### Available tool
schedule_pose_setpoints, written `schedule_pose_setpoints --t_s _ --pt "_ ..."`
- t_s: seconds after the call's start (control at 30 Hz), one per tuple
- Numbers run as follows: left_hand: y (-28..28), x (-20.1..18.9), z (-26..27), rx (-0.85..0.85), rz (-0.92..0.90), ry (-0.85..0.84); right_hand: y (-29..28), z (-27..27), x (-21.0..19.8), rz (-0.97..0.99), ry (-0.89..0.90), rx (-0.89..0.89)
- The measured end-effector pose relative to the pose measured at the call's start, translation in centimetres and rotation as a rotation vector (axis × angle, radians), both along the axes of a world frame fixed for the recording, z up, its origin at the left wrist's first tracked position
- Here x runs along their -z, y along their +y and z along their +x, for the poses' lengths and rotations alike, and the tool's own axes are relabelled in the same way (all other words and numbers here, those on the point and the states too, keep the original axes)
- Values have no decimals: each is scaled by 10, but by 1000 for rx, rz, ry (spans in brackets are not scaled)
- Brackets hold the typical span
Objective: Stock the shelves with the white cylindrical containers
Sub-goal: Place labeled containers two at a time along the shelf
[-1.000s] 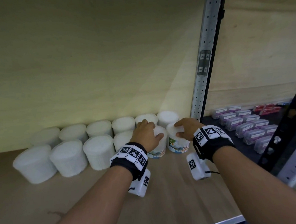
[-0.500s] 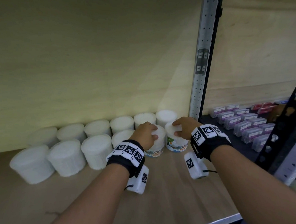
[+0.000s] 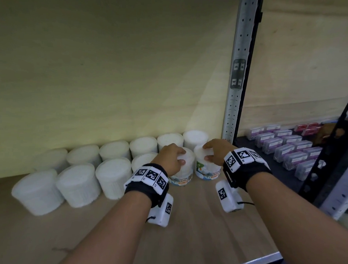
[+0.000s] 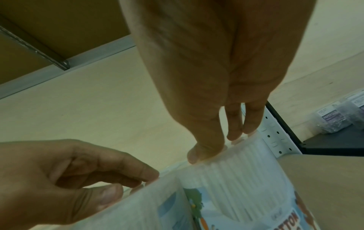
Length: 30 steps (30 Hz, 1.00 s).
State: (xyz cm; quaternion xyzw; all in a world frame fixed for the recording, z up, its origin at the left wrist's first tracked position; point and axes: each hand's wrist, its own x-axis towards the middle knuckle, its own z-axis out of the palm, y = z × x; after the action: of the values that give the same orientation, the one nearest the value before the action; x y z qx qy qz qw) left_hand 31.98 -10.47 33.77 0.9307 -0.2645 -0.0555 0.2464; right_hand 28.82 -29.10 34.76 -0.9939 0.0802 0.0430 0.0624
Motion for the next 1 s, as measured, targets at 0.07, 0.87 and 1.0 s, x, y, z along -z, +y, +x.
schedule_pose_setpoints --t_s 0.07,0.87,1.0 --pt "-1 0 -1 2 13 -13 0 -1 1 -7 -7 7" --pt "17 -5 -78 100 121 -92 19 -85 -7 41 20 11" --pt "21 -6 -99 115 104 -97 22 -111 -11 83 41 19"
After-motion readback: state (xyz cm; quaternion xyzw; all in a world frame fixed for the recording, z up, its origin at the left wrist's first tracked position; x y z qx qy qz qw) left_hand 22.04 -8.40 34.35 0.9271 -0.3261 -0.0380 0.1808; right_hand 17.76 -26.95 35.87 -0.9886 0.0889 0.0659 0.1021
